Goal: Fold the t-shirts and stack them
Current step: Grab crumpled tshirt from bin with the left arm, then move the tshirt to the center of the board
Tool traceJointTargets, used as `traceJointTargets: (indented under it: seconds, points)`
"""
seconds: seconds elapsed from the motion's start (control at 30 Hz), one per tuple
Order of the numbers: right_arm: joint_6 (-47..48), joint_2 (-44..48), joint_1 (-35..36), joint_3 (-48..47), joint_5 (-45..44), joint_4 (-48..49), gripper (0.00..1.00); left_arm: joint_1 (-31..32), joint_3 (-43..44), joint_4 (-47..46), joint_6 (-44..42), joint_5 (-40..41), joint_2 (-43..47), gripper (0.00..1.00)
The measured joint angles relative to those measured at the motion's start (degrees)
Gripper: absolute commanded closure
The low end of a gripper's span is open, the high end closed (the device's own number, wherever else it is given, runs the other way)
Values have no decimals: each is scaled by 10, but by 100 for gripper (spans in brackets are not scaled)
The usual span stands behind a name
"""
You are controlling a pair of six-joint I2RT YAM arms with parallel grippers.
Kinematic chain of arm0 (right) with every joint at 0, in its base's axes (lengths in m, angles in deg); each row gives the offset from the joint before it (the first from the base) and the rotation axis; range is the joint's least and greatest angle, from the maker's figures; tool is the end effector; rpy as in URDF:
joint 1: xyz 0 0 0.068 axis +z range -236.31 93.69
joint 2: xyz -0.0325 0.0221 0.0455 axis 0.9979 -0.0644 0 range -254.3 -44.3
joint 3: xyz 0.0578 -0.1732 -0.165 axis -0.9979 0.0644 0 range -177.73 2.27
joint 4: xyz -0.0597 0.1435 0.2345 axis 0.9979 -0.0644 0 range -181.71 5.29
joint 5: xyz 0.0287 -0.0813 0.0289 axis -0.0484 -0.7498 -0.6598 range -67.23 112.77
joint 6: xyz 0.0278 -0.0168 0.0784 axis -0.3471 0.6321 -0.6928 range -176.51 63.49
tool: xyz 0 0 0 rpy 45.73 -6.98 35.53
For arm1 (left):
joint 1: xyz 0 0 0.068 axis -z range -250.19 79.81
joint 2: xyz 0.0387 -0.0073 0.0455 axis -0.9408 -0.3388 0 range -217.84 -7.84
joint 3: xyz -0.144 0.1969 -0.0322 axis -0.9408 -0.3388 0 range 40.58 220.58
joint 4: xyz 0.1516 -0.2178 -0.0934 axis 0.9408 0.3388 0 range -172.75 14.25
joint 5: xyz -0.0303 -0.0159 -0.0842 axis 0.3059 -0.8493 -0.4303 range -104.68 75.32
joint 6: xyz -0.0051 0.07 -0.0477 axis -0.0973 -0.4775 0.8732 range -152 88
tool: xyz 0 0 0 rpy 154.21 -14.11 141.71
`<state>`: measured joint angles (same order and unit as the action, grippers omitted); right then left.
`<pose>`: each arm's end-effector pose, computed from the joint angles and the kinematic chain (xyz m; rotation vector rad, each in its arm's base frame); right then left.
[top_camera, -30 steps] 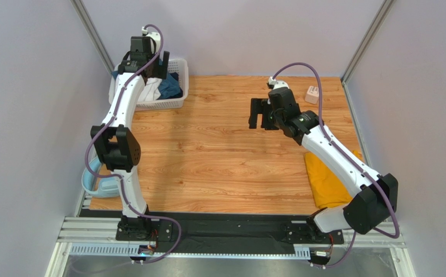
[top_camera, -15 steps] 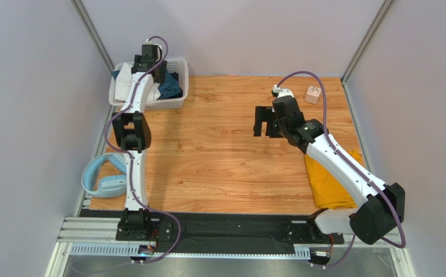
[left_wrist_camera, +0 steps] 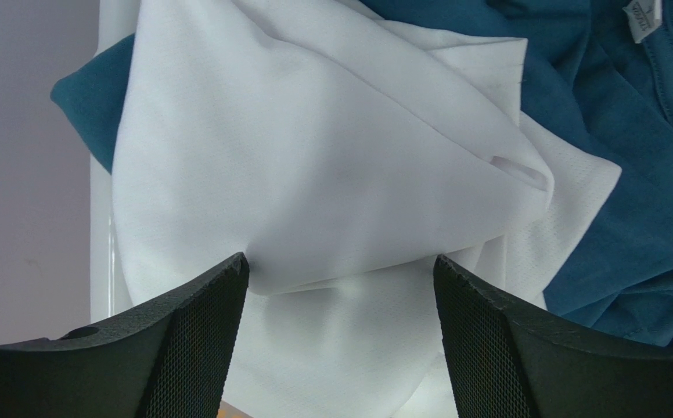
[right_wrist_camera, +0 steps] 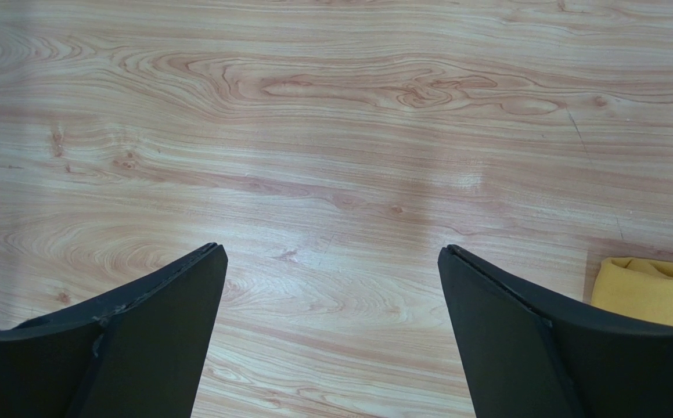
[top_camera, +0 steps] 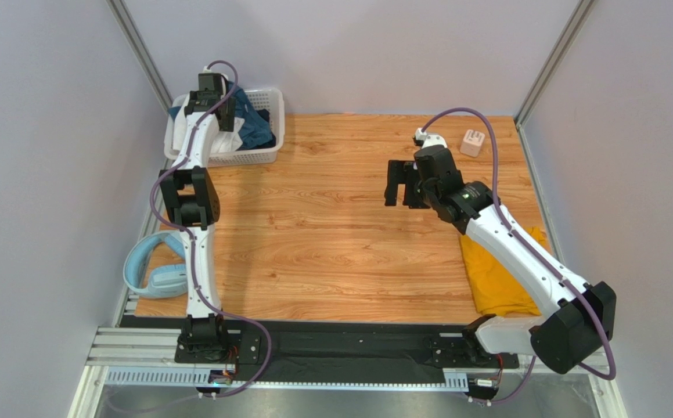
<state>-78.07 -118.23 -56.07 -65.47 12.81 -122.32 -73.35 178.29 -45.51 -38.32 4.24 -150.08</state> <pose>0.2934 0.1561 0.2695 -0.0900 2.3326 0.2519 0.5823 0.0564 0.2007 -0.1073 2.2929 0.4647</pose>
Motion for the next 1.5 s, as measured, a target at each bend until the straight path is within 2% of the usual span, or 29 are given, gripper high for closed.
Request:
traceJointTargets:
  seconds: [0.1, 0.13, 0.2, 0.37, 0.4, 0.67, 0.77, 0.9, 1.03, 1.23, 1.37, 1.5]
  points:
    - [-1, 12, 0, 0, 0, 0, 0, 2, 0, -3, -3, -9, -5, 31]
    - [-1, 17, 0, 0, 0, 0, 0, 3, 0, -4, -4, -10, -9, 39]
    - [-2, 23, 0, 0, 0, -1, 0, 4, 0, -7, -7, -13, -17, 45]
    - [-3, 30, 0, 0, 0, -10, 1, 3, 0, -21, -18, -15, -33, 84]
    - [-3, 31, 0, 0, 0, -12, 1, 2, 3, -21, -22, -20, -33, 100]
    - [-7, 38, 0, 2, 0, -16, 3, -4, -7, -18, -17, -56, -23, 100]
    - [-9, 39, 0, 6, 0, -16, 4, -5, -51, -5, -3, -100, 18, 100]
    - [-11, 44, 0, 15, 0, -17, 5, 3, -122, 51, 16, -176, 117, 100]
    - [-11, 59, 0, 21, 1, -16, 6, 49, -107, 104, 33, -242, 231, 100]
    - [-14, 110, 0, 35, -1, -17, 6, 133, 17, 154, 50, -337, 374, 100]
    - [-15, 148, 0, 37, -16, -23, 6, 207, 3, 187, 34, -384, 486, 100]
    - [-17, 180, 0, 37, -31, -29, 7, 266, -33, 226, 16, -440, 538, 100]
